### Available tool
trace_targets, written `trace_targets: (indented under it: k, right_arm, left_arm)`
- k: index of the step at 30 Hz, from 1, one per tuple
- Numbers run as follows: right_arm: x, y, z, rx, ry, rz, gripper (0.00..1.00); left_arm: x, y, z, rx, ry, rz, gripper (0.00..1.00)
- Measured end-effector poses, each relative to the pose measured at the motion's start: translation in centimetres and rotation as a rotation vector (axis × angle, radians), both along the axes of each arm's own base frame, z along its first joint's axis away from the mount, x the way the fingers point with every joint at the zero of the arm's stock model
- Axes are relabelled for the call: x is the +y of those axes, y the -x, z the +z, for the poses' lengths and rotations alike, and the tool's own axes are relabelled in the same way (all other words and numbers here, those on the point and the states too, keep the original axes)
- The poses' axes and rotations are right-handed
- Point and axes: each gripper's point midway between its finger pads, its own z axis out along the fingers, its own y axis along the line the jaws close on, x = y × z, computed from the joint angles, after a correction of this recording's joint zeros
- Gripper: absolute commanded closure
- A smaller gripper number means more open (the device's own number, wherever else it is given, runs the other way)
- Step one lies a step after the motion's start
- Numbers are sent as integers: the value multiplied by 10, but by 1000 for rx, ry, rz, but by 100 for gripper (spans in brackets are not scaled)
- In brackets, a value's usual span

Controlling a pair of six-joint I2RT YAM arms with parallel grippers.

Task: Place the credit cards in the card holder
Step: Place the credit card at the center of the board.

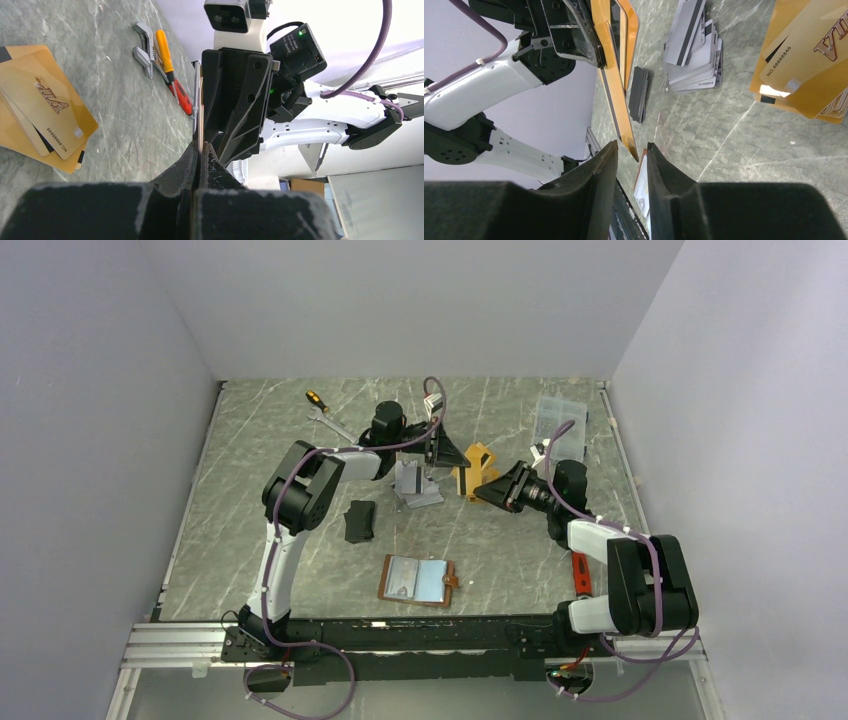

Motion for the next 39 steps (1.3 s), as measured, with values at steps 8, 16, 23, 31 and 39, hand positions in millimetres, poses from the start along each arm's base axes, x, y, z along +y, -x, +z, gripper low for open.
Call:
trace_targets:
  k: [8, 16, 23, 31, 39]
  right_arm:
    - [0, -2, -2, 3, 13, 6, 61]
    - [1, -11, 3, -2, 2, 4, 82]
    - [2, -11, 2, 10, -8, 8, 89]
    - [-2, -8, 1, 7, 15, -7, 100]
    - [-9, -11, -17, 75, 48, -51, 100]
  left_arm:
    - [0, 0, 0, 2, 0, 0, 100]
    - [0, 0, -1, 0, 1, 0, 100]
    - [0, -1, -5, 2, -11, 9, 100]
    - [-7, -8, -9, 4, -52, 4, 82]
    - [-16, -30, -38, 11, -127, 43, 80]
